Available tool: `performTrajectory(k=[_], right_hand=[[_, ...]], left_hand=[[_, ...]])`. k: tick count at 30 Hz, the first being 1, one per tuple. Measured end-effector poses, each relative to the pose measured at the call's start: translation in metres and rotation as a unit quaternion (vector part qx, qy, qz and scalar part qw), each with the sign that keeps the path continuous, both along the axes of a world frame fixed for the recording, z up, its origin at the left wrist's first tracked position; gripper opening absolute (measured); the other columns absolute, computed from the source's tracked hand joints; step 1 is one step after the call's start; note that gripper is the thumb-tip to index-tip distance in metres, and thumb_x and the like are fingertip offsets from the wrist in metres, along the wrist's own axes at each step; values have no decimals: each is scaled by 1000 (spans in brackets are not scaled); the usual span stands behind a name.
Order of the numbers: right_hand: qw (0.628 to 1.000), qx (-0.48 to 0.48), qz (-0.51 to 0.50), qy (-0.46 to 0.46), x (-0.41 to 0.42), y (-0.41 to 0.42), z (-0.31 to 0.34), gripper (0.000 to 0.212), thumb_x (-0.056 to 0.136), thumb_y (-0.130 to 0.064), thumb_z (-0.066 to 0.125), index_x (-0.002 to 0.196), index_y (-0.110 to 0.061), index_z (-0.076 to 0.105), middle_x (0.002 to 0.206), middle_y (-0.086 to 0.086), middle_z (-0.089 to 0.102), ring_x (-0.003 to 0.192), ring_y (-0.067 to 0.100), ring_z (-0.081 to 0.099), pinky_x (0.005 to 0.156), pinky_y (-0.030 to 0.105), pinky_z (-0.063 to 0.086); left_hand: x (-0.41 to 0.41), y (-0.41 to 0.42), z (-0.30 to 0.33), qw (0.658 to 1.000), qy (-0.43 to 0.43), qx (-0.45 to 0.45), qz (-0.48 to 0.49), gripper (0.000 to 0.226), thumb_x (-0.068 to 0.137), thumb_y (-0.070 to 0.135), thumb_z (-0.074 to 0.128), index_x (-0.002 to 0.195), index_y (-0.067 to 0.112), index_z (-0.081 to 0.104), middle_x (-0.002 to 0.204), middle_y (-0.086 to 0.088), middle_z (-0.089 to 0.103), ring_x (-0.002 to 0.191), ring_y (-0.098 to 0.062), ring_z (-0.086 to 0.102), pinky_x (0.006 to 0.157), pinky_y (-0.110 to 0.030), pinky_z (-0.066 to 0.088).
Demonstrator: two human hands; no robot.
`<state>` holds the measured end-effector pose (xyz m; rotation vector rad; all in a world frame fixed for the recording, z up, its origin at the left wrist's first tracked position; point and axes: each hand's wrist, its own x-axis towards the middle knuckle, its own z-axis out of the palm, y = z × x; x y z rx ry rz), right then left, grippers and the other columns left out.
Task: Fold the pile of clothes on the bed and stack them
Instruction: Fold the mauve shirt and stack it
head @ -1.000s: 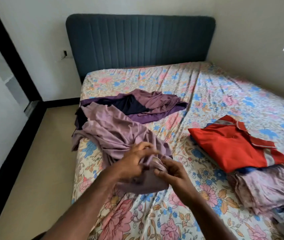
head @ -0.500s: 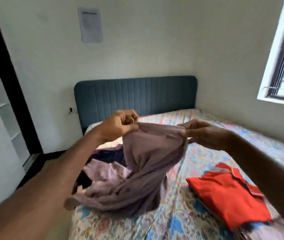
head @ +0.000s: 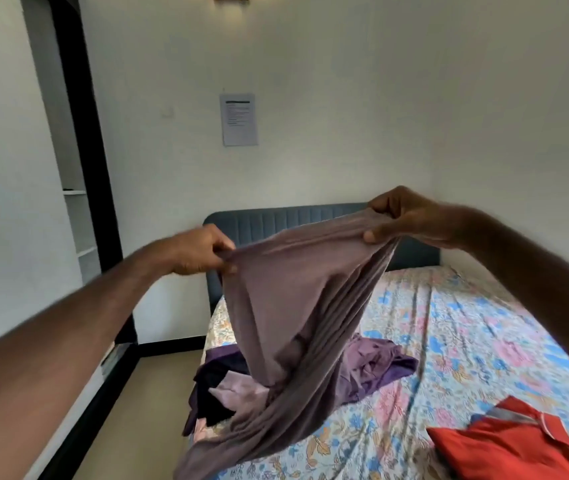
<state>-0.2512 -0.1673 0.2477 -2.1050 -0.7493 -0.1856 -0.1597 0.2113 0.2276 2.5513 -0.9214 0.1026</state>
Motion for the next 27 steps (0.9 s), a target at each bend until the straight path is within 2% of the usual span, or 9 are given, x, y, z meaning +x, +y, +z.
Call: performTrajectory(k=[3, 6, 9, 11, 13, 16, 20, 24, 27], right_hand=[[975, -180, -128, 20, 12, -5, 2, 54, 72, -57, 84, 90, -6, 75, 88, 4, 72, 83, 21, 64, 81, 45, 52], [938, -266, -219, 44, 30, 5, -27, 56, 72, -63, 81, 115, -28, 74, 120, -9, 64, 111, 12, 59, 101, 42, 48], [918, 21, -396, 22, 60, 26, -72, 22, 86, -48, 73, 104, -35, 72, 105, 2, 71, 95, 23, 68, 76, 37, 58], [880, 184, -437, 15, 75, 50, -100, 20, 87, -41, 54, 101, -35, 65, 98, 10, 71, 83, 33, 71, 68, 46, 63], [854, 273, -441, -41, 75, 73, -99, 14, 92, -31, 44, 96, -24, 55, 96, 16, 65, 81, 38, 66, 68, 51, 60], [828, 303, -415, -226, 64, 80, -46, 15, 98, -13, 43, 96, -22, 54, 90, 10, 63, 87, 36, 61, 76, 36, 46], [849, 125, -230, -459, 50, 61, 49, 25, 97, -13, 51, 111, -32, 61, 91, -3, 69, 82, 26, 66, 77, 35, 53], [950, 2, -186, -250, 35, 21, 100, 27, 93, -27, 75, 115, -36, 61, 69, 16, 54, 60, 21, 42, 53, 30, 39], [935, -154, -275, -162, 40, 0, 84, 23, 96, -29, 70, 117, -21, 67, 83, 16, 69, 69, 22, 56, 59, 31, 43]], left_hand=[[9, -4, 42, 956, -243, -121, 112, 12, 91, 9, 68, 89, 19, 74, 84, 1, 69, 81, -19, 59, 77, -29, 40], [9, -21, 62, 920, -241, -277, 135, 16, 96, 7, 50, 101, 13, 64, 89, -4, 62, 81, -25, 55, 71, -30, 38], [13, -35, 42, 918, -165, -330, 147, 11, 100, 16, 42, 105, 18, 51, 94, -3, 56, 88, -22, 51, 76, -37, 42], [12, -37, 23, 924, -152, -314, 155, 11, 102, 15, 41, 109, 12, 49, 98, -8, 56, 92, -24, 52, 81, -37, 41], [12, -26, 15, 925, -172, -306, 148, 6, 103, 18, 46, 102, 12, 46, 87, -2, 53, 85, -24, 50, 75, -36, 37], [10, 5, 25, 912, -252, -287, 148, 13, 101, 19, 54, 95, 13, 44, 73, 5, 48, 75, -22, 47, 67, -32, 29], [1, 37, 62, 833, -387, -348, 186, 9, 96, 3, 49, 105, 4, 50, 79, -6, 53, 70, -18, 46, 67, -27, 29], [6, 64, 78, 832, -407, -316, 207, 17, 95, 14, 67, 92, -1, 62, 76, -14, 63, 69, -21, 57, 68, -26, 34], [8, 67, 64, 867, -373, -266, 195, 33, 94, 23, 71, 68, 5, 62, 63, -9, 60, 66, -27, 57, 65, -31, 34]])
